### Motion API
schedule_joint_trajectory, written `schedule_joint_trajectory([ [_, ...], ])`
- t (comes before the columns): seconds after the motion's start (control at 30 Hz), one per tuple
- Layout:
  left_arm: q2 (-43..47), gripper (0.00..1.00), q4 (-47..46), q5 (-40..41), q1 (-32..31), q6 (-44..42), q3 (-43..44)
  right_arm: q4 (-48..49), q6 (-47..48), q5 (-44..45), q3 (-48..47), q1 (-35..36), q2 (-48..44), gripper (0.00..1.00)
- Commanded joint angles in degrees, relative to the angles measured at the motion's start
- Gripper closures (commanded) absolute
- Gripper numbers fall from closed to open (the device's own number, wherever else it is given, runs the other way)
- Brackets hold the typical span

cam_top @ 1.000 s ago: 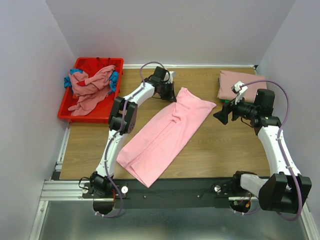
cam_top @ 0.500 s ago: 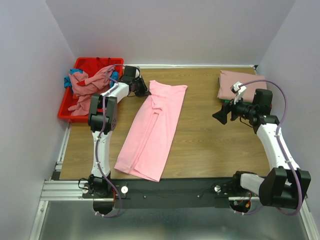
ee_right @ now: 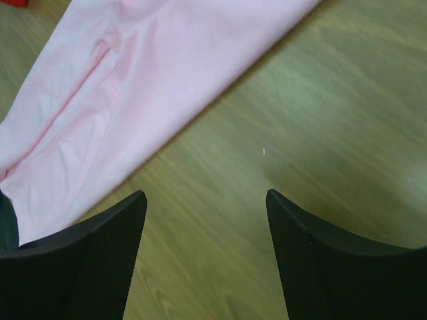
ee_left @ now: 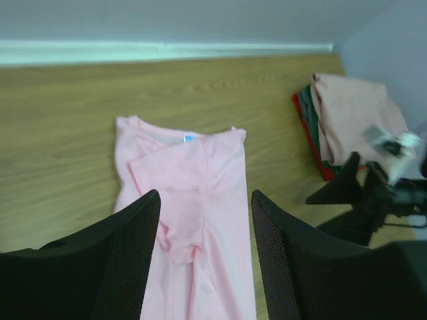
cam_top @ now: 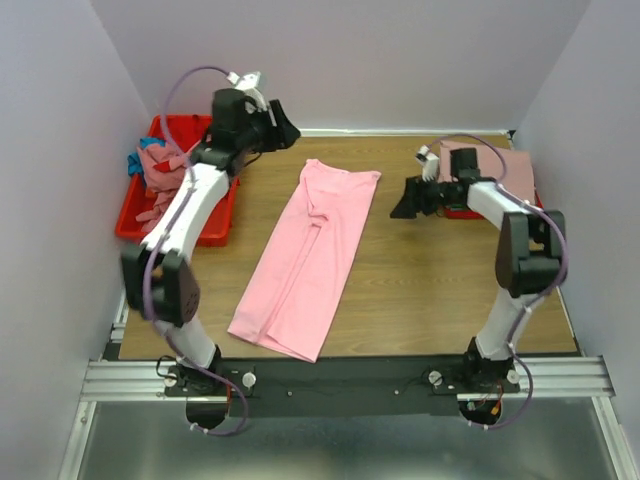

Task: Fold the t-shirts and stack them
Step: Fold the tshirt

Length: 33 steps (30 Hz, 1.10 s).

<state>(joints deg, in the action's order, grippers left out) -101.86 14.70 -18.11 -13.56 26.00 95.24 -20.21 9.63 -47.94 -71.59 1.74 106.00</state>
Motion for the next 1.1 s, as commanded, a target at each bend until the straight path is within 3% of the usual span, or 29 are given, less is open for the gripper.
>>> schedule_joint_trajectory([
  [0.0, 17.5, 0.31, -3.3, 11.7, 0.4, -8.8, -14.2, -0.4, -9.4, 5.4, -10.1, 3.7, 9.3, 0.21],
  [0.07, 24.0, 0.24, -5.1, 15.0, 0.6, -11.7, -20.8, -0.4, -15.0, 6.8, -15.5, 4.1, 12.8, 0.26],
  [0.2, 39.7, 0.21, -6.4, 17.6, 1.1, -16.6, -35.5, -0.4, -19.3, 7.8, -21.1, 5.6, 20.9, 0.30],
  [0.4, 51.9, 0.20, -8.0, 21.4, 1.1, -18.2, -44.6, -0.1, -23.6, 10.0, -26.7, 7.0, 26.5, 0.31],
  [0.5, 56.5, 0.20, -10.7, 21.4, 1.1, -16.8, -48.9, 0.3, -25.9, 9.7, -29.6, 7.3, 29.3, 0.37],
  [0.67, 60.8, 0.20, -12.2, 22.9, 1.1, -17.2, -50.8, 0.9, -27.4, 9.9, -30.4, 7.9, 31.0, 0.52],
  [0.97, 62.3, 0.20, -13.6, 21.0, 1.1, -17.2, -51.6, 0.9, -27.3, 10.3, -34.6, 7.9, 33.8, 0.93],
  [1.07, 62.5, 0.20, -13.7, 20.5, 1.1, -17.1, -51.6, 0.9, -26.7, 12.5, -37.0, 7.5, 34.2, 0.99],
])
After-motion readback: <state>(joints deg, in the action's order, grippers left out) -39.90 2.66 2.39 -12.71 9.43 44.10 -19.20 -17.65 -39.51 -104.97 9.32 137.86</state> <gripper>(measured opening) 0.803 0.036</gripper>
